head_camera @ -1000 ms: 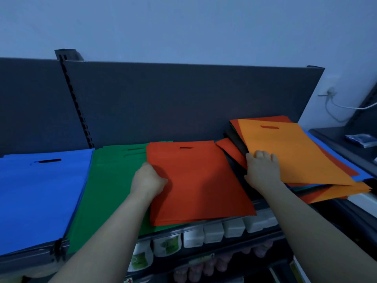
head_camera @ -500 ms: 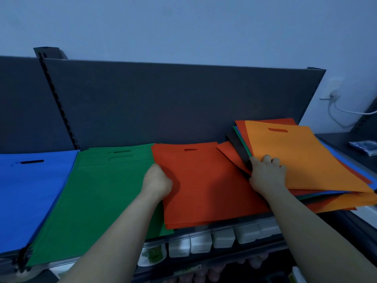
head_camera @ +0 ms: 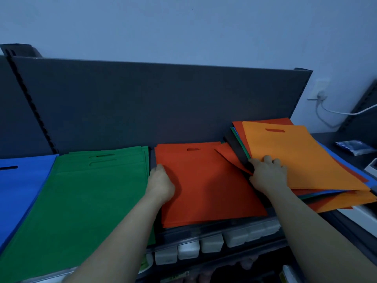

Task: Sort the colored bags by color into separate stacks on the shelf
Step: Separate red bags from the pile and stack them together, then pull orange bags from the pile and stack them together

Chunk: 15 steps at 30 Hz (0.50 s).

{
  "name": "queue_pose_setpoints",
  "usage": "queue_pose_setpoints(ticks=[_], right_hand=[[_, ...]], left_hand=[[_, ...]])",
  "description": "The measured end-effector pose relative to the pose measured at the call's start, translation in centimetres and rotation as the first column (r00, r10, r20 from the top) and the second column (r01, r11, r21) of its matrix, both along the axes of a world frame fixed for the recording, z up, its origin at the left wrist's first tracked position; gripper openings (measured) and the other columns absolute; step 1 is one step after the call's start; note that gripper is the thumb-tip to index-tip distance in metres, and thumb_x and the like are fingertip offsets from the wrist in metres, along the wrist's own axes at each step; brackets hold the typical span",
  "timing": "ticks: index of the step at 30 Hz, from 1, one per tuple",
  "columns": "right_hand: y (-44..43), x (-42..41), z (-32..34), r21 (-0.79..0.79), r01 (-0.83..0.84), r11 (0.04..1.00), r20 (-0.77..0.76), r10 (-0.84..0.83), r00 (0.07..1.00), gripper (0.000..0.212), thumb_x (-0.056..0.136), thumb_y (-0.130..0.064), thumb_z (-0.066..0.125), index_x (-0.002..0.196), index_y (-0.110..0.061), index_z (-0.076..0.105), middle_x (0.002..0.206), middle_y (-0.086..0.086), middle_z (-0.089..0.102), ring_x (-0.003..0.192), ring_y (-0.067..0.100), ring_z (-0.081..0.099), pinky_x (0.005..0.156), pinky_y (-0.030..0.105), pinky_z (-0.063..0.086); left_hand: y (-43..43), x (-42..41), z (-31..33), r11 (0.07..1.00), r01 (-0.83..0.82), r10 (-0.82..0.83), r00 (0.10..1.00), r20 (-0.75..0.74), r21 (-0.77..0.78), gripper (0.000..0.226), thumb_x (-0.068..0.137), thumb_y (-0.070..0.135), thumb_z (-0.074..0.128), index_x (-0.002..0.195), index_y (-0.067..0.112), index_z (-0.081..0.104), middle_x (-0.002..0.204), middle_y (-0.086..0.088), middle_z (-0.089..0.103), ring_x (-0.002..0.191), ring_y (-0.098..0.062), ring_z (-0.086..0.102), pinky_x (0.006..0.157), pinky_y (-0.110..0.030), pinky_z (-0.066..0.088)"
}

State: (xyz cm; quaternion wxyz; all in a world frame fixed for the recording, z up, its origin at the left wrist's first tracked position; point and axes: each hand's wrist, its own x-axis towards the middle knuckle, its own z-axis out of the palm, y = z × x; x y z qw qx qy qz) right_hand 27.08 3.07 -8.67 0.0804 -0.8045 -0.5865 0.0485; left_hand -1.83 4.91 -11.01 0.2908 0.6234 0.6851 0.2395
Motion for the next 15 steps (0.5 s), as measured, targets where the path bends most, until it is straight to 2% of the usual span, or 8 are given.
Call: queue_pose_setpoints(ticks=[4,6,9,11,15], right_hand=[[0.0,-0.3,-0.2,-0.083,0.056,0.995,0.004,-0.056,0.998,0.066,0.085,-0.042,0.057,0.144,-0.022,0.036,0.142,0.014,0.044,0.126,0.035,0.044,0.105,0.046,0.038],[-0.7,-0.6,0.2,-0.104,0.091,0.990,-0.023,-0.094,0.995,0.067,0.086,-0.045,0.058,0.143,-0.016,0.038,0.141,0.016,0.045,0.126,0.035,0.044,0.106,0.045,0.037],[-2.3,-0.4,1.2,0.067,0.069,0.995,-0.123,-0.061,0.991,0.075,0.087,-0.050,0.059,0.149,-0.021,0.028,0.147,0.014,0.035,0.132,0.032,0.039,0.107,0.044,0.037],[-3.4,0.1,1.5,0.164,0.105,0.981,-0.198,-0.071,0.978,0.069,0.091,-0.046,0.055,0.149,-0.018,0.029,0.148,0.015,0.035,0.132,0.031,0.039,0.108,0.045,0.037],[-5.2,2.5,1.8,0.159,0.217,0.963,-0.135,-0.196,0.971,0.057,0.097,-0.037,0.048,0.146,-0.010,0.035,0.147,0.015,0.036,0.127,0.032,0.044,0.105,0.044,0.039]], left_hand=[[0.0,-0.1,0.0,1.000,0.014,-0.014,0.999,-0.040,-0.001,0.039,0.081,-0.006,0.045,0.119,-0.002,0.046,0.133,-0.021,0.041,0.118,-0.034,0.046,0.098,-0.038,0.043],[0.0,0.0,0.1,0.998,0.019,-0.016,0.999,-0.052,0.060,0.033,0.083,-0.002,0.048,0.115,-0.002,0.049,0.131,-0.021,0.044,0.118,-0.035,0.044,0.100,-0.039,0.040],[0.2,1.0,0.9,0.984,0.067,-0.062,0.998,-0.032,0.166,0.040,0.088,0.009,0.052,0.127,0.002,0.048,0.129,-0.019,0.048,0.121,-0.035,0.044,0.103,-0.037,0.036],[0.2,2.2,1.8,0.973,0.119,-0.123,0.992,0.009,0.195,0.049,0.090,0.014,0.055,0.137,0.004,0.043,0.133,-0.017,0.049,0.124,-0.033,0.045,0.104,-0.033,0.035],[0.2,5.9,3.0,0.950,0.232,-0.262,0.956,0.133,0.208,0.049,0.090,0.018,0.061,0.135,0.004,0.046,0.130,-0.012,0.057,0.120,-0.026,0.054,0.100,-0.029,0.039]])
